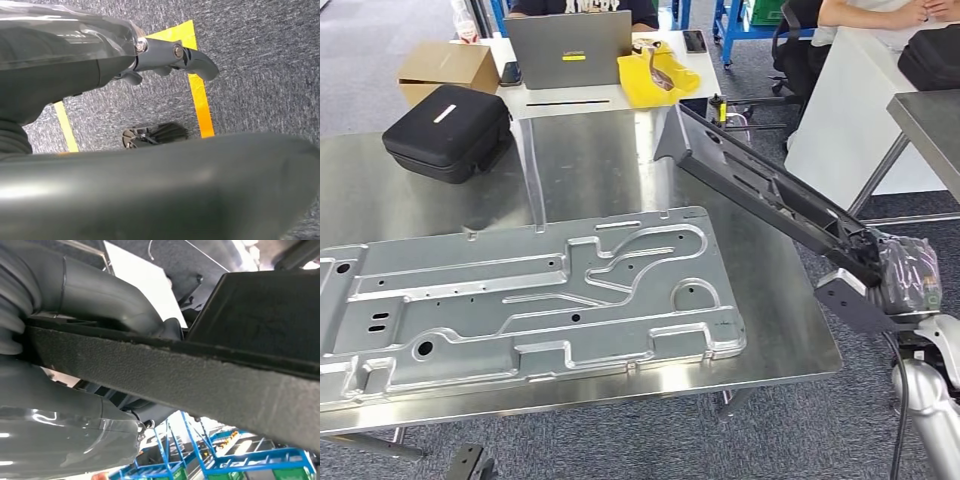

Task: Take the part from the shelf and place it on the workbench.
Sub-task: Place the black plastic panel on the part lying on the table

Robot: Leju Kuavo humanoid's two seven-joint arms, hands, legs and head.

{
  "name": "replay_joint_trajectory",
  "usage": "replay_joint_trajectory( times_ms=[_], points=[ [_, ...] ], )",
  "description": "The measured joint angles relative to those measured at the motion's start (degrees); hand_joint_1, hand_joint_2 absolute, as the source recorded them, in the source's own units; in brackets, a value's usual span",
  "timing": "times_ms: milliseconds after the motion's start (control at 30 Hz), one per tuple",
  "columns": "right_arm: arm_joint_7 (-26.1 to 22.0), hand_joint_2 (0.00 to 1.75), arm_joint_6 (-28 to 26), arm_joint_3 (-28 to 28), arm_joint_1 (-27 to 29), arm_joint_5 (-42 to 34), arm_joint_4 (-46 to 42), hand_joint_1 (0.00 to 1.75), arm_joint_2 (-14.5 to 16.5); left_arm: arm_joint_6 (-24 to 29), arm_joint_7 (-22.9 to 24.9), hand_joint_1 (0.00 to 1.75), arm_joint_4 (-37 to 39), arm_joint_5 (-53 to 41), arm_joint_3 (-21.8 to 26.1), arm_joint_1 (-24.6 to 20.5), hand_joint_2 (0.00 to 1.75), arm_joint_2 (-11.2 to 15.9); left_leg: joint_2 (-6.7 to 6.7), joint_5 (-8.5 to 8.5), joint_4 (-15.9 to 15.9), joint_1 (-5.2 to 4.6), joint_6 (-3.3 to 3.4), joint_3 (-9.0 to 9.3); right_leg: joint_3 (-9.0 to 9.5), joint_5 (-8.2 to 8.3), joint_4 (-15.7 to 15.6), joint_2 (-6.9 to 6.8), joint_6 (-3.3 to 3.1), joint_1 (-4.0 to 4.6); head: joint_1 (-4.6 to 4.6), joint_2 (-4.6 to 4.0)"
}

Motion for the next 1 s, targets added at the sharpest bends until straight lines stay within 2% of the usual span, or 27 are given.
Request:
replay_joint_trajectory(
  times_ms=[300,633,800,1000],
  points=[
    [2.48,1.75,0.40,9.94,-10.17,7.10,6.65,1.75,1.05,-0.40,0.74,0.00,0.00,-0.47,-1.40,-0.72,0.00,-0.03,0.01,0.01,0.00,0.01,0.00,-0.02,0.00,0.01,0.02,0.01,0.00,0.01,0.00,-0.01],
    [5.11,1.75,3.82,24.59,-23.19,9.17,14.12,1.75,7.71,-0.77,1.52,0.00,0.00,-0.99,-2.98,-1.78,0.00,-0.30,0.01,0.07,0.00,0.05,-0.02,0.00,-0.01,0.02,0.05,0.03,-0.02,0.04,0.00,-0.01],
    [5.99,1.75,4.58,29.23,-26.47,8.54,16.72,1.75,10.32,-0.86,1.84,0.00,0.00,-0.60,-3.45,-1.83,0.00,-0.42,0.01,0.07,0.00,0.05,-0.02,-0.02,-0.01,0.01,0.05,0.02,-0.02,0.04,0.00,0.01],
    [6.42,1.75,4.70,31.83,-27.59,6.28,19.36,1.75,11.64,-0.99,1.92,0.00,0.00,-0.04,-3.81,-1.81,0.00,-0.48,0.01,0.06,0.00,0.02,-0.02,-0.04,-0.01,0.01,0.04,0.01,-0.02,0.03,0.00,-0.01]
  ],
)
